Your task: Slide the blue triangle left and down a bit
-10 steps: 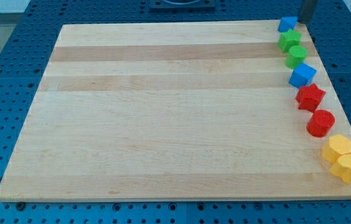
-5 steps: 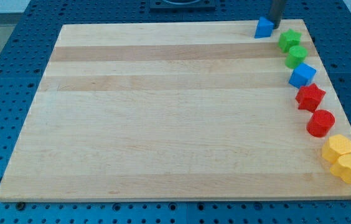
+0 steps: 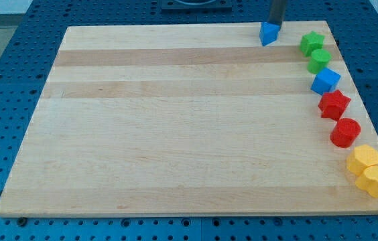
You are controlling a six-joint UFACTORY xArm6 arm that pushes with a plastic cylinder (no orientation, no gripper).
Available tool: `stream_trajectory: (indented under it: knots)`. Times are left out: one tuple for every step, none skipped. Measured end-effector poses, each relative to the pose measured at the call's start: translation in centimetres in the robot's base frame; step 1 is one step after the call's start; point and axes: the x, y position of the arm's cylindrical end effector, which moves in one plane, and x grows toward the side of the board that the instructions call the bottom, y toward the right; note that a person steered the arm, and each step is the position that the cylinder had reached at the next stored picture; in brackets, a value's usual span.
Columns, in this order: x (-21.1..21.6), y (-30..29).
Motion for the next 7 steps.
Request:
stream_trajectory:
  knots:
    - [0.2,-0.8]
    - [1.0,-0.8]
    - [2.5,-0.8]
    - [4.1,-1.1]
    - [5.1,-1.8]
    - [5.3,-3.3]
    - [5.3,-4.9]
